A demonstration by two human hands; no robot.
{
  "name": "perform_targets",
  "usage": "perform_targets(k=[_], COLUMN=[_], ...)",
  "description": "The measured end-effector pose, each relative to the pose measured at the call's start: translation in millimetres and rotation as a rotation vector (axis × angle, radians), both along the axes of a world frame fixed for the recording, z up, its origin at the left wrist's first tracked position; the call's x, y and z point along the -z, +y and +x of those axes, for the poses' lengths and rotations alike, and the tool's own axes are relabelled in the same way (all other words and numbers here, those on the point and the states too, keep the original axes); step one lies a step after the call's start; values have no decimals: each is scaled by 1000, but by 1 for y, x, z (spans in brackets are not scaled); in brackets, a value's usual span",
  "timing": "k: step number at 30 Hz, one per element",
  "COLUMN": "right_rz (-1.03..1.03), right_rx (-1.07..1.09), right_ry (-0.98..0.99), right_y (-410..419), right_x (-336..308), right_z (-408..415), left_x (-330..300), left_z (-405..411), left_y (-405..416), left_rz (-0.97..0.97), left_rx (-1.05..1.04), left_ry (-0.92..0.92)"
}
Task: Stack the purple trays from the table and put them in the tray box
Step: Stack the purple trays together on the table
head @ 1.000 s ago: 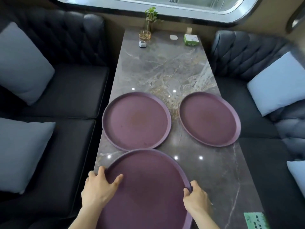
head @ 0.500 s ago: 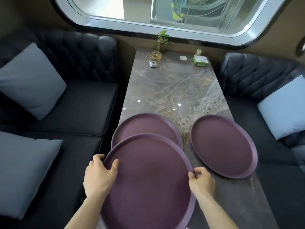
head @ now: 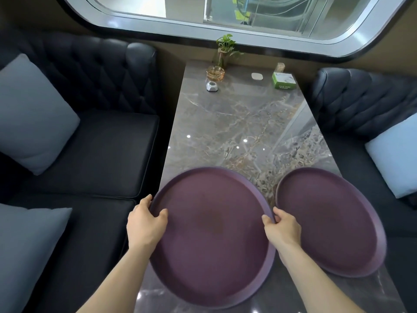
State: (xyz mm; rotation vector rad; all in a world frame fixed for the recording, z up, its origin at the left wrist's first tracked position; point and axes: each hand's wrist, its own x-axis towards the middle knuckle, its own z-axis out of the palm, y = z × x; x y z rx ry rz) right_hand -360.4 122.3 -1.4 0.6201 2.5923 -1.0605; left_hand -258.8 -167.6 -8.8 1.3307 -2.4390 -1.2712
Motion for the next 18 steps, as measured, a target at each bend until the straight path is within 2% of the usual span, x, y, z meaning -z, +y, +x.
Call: perform_targets(k=[13,18], right_rz=[-96,-154], right_rx=[3,27], right_ry=[-2,13], right_y=[-9,-7], right_x=[27,33], right_z=[-9,-5], left_x=[28,38], left_z=[-13,-10], left_y=[-6,-7], left_rz=[55,179], left_rx=[60,115], left_ry=[-7,42])
